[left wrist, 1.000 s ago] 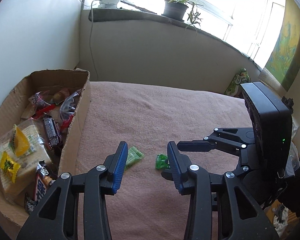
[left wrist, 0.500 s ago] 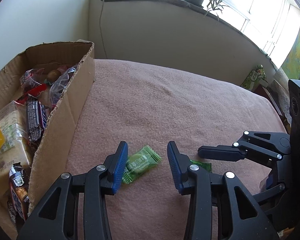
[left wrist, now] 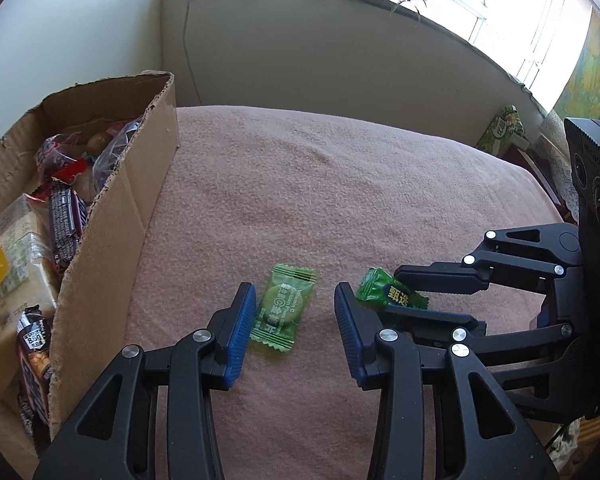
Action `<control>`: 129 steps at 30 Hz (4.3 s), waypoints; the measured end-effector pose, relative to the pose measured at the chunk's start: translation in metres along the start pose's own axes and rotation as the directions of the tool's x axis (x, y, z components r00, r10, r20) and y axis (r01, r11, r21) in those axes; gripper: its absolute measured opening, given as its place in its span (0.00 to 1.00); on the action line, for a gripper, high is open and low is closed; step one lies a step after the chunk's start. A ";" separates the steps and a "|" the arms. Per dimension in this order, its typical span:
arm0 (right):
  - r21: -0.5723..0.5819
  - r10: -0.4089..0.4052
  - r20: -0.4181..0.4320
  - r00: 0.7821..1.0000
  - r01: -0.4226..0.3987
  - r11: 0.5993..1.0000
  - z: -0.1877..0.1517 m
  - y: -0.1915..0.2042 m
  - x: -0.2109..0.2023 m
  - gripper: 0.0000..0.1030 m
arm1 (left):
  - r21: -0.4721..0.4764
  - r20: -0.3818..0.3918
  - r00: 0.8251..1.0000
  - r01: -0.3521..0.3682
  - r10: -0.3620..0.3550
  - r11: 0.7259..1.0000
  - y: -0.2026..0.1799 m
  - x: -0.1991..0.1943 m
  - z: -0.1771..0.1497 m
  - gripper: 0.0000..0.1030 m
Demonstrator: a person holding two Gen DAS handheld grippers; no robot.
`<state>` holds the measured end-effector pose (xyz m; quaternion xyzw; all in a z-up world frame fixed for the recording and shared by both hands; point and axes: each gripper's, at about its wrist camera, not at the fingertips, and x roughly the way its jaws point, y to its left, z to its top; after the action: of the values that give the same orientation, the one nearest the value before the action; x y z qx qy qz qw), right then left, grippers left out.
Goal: Organize snacks
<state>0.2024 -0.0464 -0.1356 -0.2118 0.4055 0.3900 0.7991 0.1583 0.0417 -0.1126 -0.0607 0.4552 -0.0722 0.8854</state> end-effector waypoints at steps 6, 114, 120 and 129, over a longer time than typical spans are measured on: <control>0.014 -0.014 -0.005 1.000 0.014 1.000 -0.003 -0.004 -0.002 0.24 | 0.047 0.005 0.999 -0.051 0.050 0.998 -0.009 0.003 -0.004 0.23; 0.102 0.007 0.311 0.950 -0.040 0.994 0.140 0.097 -0.056 0.84 | -0.214 0.344 0.888 -0.241 0.304 0.947 0.107 -0.190 -0.038 0.65; 0.127 -0.066 0.332 0.941 0.025 0.992 0.113 0.106 -0.081 0.93 | -0.232 0.353 0.870 -0.276 0.345 0.933 0.094 -0.204 -0.056 0.70; 0.161 -0.169 0.376 0.911 0.115 0.980 0.082 0.121 -0.116 0.98 | -0.254 0.382 0.835 -0.316 0.395 0.914 0.079 -0.223 -0.069 0.78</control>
<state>0.1032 0.0277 0.0040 -0.1047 0.2484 0.3367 0.9022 -0.0205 0.1574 0.0113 -0.0689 0.2588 0.1506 0.9516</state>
